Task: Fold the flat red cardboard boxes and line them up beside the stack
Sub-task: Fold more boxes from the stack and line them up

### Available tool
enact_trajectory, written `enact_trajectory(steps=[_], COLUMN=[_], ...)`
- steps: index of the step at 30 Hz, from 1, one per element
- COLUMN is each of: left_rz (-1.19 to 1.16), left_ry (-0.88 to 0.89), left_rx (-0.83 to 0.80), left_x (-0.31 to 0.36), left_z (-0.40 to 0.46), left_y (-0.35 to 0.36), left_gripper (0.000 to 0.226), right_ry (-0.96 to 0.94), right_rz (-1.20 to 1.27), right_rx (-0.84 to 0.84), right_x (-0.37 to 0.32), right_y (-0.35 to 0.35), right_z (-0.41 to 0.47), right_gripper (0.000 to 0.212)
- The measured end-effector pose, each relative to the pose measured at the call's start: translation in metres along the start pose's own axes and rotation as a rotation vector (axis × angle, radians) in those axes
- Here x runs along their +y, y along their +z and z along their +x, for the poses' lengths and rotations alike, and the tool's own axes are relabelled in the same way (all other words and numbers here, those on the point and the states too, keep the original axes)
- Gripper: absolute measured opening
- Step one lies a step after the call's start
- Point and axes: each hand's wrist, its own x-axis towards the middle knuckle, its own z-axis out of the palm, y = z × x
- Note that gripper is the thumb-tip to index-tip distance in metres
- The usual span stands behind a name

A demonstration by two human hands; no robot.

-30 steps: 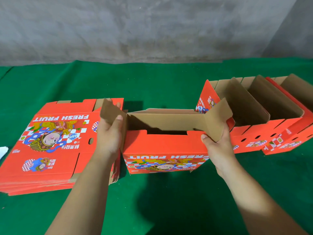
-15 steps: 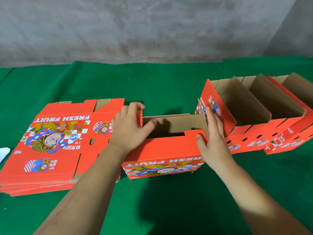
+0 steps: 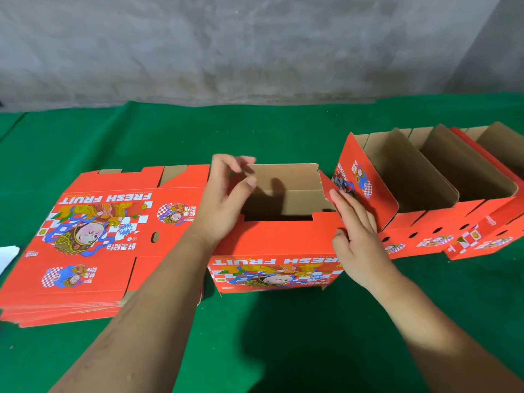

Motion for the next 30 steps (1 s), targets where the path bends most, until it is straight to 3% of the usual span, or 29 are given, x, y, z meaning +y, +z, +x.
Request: enact_trajectory(steps=[5, 10, 11, 13, 16, 20, 23, 25, 28, 30], left_rz=[0.34, 0.243, 0.249, 0.425, 0.531, 0.451, 0.473, 0.676, 0.805, 0.887], left_ry=[-0.074, -0.3, -0.286, -0.097, 0.12, 0.257, 0.186, 0.106, -0.128, -0.241], left_rx=[-0.231, -0.28, -0.277, -0.242, -0.148, -0.129, -0.196, -0.213, -0.194, -0.212], left_x=[-0.005, 0.0, -0.003, -0.013, -0.018, -0.015, -0.017, -0.019, -0.015, -0.012], left_z=[0.015, 0.041, 0.042, 0.033, 0.007, -0.017, -0.031, -0.036, -0.035, -0.031], left_y=[-0.011, -0.013, -0.013, -0.012, -0.012, -0.021, -0.023, -0.02, -0.019, -0.015], left_gripper=[0.048, 0.04, 0.037, 0.041, 0.07, 0.042, 0.036, 0.026, 0.078, 0.086], right_ry=[0.025, -0.021, -0.024, -0.012, 0.036, 0.09, 0.176, 0.259, 0.316, 0.265], right_rz=[0.002, 0.006, -0.016, -0.063, -0.074, 0.068, 0.201, 0.213, 0.214, 0.034], right_rx=[-0.028, -0.066, -0.098, -0.182, -0.235, -0.187, -0.092, -0.008, 0.053, -0.097], right_x=[-0.002, 0.002, 0.005, 0.009, 0.011, 0.007, -0.002, -0.009, -0.018, -0.021], right_y=[0.0, -0.003, -0.005, -0.009, -0.01, -0.002, 0.002, 0.004, 0.004, 0.003], right_z=[0.003, -0.007, -0.009, -0.009, -0.007, -0.002, 0.007, 0.013, 0.022, 0.03], right_gripper=[0.082, 0.068, 0.065, 0.061, 0.058, 0.041, 0.029, 0.039, 0.063, 0.077])
